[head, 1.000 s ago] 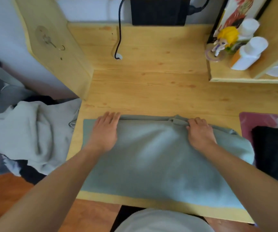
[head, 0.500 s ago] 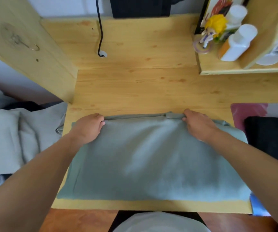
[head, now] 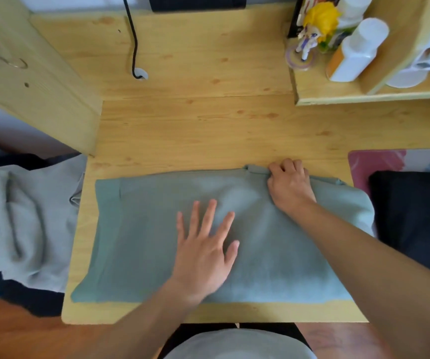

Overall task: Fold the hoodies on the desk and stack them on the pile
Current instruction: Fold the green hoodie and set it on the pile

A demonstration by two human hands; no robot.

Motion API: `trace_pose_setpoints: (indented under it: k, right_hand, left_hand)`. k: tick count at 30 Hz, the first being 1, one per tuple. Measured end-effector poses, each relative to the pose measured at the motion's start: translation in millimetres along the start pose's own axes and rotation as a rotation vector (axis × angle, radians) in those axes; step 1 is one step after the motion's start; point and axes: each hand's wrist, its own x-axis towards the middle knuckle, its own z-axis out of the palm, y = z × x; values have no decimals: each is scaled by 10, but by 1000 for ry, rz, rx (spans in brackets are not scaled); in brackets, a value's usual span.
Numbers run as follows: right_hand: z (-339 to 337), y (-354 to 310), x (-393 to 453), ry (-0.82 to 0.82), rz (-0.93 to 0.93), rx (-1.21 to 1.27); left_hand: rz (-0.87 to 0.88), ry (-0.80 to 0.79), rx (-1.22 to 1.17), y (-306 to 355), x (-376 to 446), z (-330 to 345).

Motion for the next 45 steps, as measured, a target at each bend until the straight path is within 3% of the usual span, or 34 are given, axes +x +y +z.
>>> trace_pose_setpoints:
  k: [5, 7, 9, 13, 15, 19, 23, 28, 31, 33, 35, 38, 40, 41, 43, 45]
  right_hand:
    - [-44, -196, -221, 210, 53, -5]
    - [-102, -374, -584, 251, -31, 33]
    - [-81, -358, -914, 188, -84, 16]
    - [198, 545, -788, 47, 202, 5]
    - [237, 897, -611, -1, 235, 50]
    - [138, 893, -404, -1, 219, 52]
    - [40, 723, -571, 247, 224, 108]
    - [-45, 1092, -609, 155, 296, 185]
    - [-103, 1163, -628, 403, 40, 170]
    - [-190, 1149, -599, 557, 37, 198]
    - [-211, 1148, -471, 490, 148, 207]
    - [-110, 1078, -316, 213, 361, 180]
    - [-109, 892, -306, 309, 405, 109]
    - [-122, 750, -326, 418, 368, 72]
    - [-118, 350, -429, 546, 117, 79]
    - [-2, -57, -533, 403, -180, 28]
  left_hand:
    - [-283, -124, 50, -94, 76, 464]
    - [-321, -143, 48, -14, 136, 482]
    - [-336, -148, 45, 9, 155, 483]
    - [-340, -168, 40, -5, 164, 469]
    - [-345, -160, 24, 18, 168, 460]
    - [-342, -210, 31, 8, 179, 406]
    - [-335, -233, 21, 7, 198, 372]
    - [-330, -253, 6, 6, 204, 354]
    - [-331, -255, -1, 7, 198, 338]
    - [-330, -253, -14, 4, 194, 338]
    - [-327, -246, -32, -7, 206, 310]
    - [-312, -265, -38, -11, 218, 235]
    - [-288, -231, -10, -25, 231, 200]
    - [-259, -191, 15, -31, 262, 199]
    - [-180, -93, 63, -24, 396, 199]
    - [-119, -61, 86, 4, 601, 220]
